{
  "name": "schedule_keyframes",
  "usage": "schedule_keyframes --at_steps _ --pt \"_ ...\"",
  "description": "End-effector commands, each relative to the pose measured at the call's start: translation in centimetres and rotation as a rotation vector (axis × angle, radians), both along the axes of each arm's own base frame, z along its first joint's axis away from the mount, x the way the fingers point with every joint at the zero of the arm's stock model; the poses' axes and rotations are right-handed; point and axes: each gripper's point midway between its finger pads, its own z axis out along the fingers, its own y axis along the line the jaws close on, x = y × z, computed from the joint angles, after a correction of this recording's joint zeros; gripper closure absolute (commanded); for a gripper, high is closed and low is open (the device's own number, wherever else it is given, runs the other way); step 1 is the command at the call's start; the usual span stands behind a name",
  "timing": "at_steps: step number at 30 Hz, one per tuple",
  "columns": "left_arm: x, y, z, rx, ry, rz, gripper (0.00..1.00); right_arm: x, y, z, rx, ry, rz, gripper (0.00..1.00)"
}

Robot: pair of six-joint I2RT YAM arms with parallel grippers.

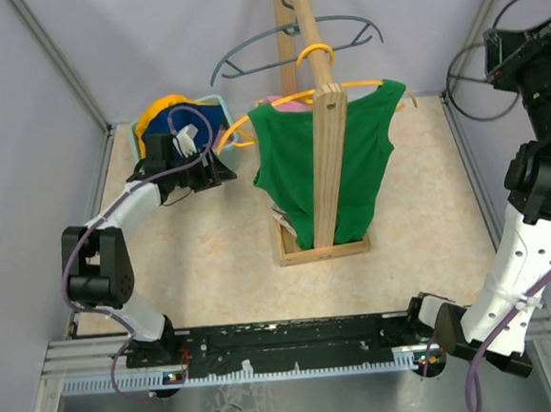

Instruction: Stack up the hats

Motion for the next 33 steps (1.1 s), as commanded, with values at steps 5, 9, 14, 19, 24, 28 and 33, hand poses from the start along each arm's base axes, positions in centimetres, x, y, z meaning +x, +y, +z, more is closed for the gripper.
schedule_keyframes --at_steps 5,9,14,19,24,28,33 --pt "-0.1 -0.1 4.6 -0.008 -0.118 -0.008 0.26 -5.8 6.1 15.3 -0.042 -0.732 0.323 1.0" --pt "-0.5 0.8 5.4 0.039 -0.142 0.014 0.26 -7.4 7.7 19.5 0.028 -0.9 0.505 1.0" --pt "-0.9 2.0 6.6 0.078 -0.191 0.078 0.25 -10.8 9.7 23.6 0.057 -1.043 0.666 1.0" --pt "-1.3 2.3 9.8 0.053 -0.296 0.107 0.24 -11.2 10.7 24.3 0.184 -1.057 0.814 1.0" --pt "-1.4 2.5 13.6 0.036 -0.384 0.123 0.23 -10.9 14.1 23.8 0.288 -1.003 0.952 1.0" --pt "-1.4 3.6 16.9 0.049 -0.417 0.202 0.23 -10.1 18.1 22.7 0.321 -0.922 1.04 1.0" --pt "-1.0 8.0 23.8 0.119 -0.516 0.403 0.2 -8.7 22.6 20.9 0.343 -0.787 1.104 1.0"
